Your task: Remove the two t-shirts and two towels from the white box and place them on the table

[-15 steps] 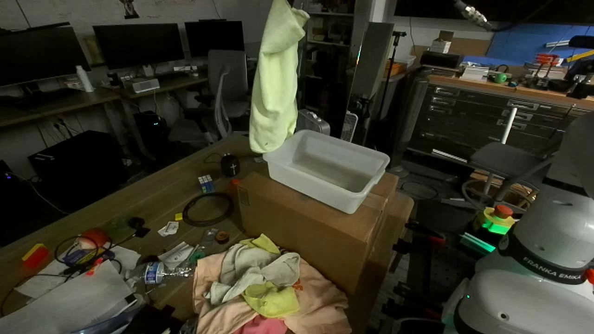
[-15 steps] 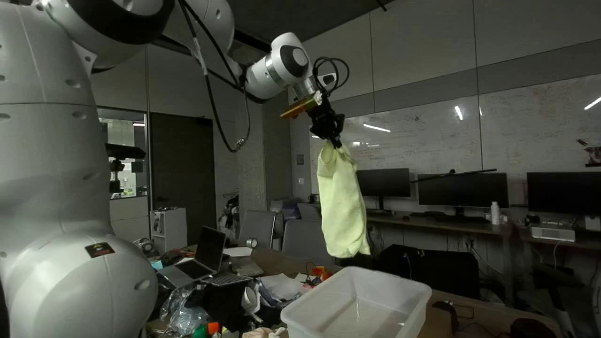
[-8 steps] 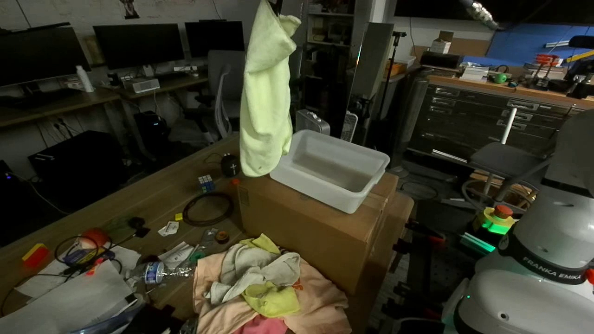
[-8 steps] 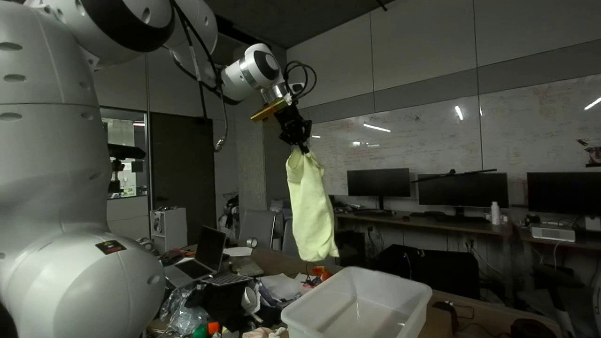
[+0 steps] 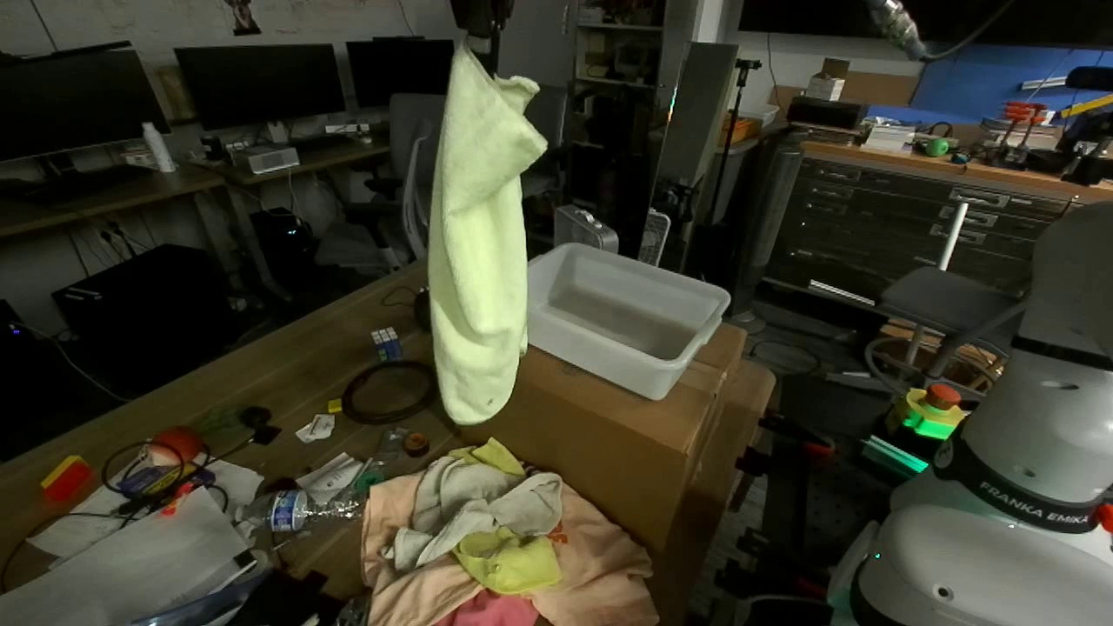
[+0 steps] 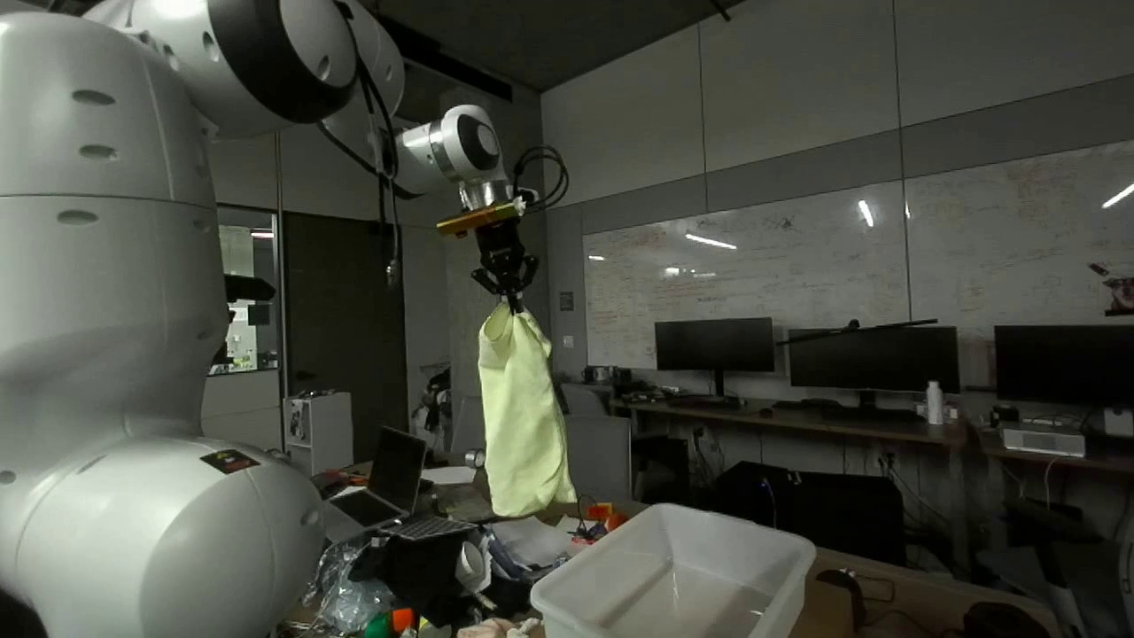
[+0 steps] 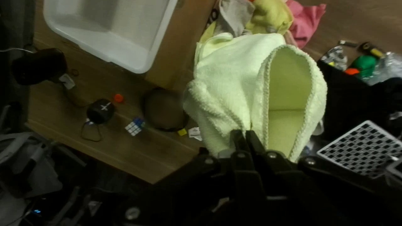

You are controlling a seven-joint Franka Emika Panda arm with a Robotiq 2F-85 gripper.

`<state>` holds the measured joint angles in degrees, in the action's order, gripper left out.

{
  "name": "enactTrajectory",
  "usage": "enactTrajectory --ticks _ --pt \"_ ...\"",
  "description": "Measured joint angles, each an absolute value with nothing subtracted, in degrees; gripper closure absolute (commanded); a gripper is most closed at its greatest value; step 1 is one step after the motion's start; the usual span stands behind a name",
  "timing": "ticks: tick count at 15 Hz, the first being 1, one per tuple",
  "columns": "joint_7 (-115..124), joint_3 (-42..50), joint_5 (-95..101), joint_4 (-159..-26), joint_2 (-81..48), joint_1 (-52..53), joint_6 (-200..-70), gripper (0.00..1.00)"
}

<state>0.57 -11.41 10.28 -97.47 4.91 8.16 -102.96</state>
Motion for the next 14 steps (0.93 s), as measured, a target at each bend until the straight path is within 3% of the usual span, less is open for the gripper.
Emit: enactTrajectory --ticks 7,8,10,14 --pt "-5.16 -9.95 -3.8 -89.23 -1.29 8.21 -92.16 0.99" --pt "-5.29 -9.73 -4.45 -88.23 -2.04 8.19 -90.87 0.71" --pt "-5.91 -9.48 -4.94 -86.29 -3.48 8.18 -88.09 0.63" --pt "-8.82 -9.48 -4.73 -83.28 -5.68 8.19 -84.08 0.32"
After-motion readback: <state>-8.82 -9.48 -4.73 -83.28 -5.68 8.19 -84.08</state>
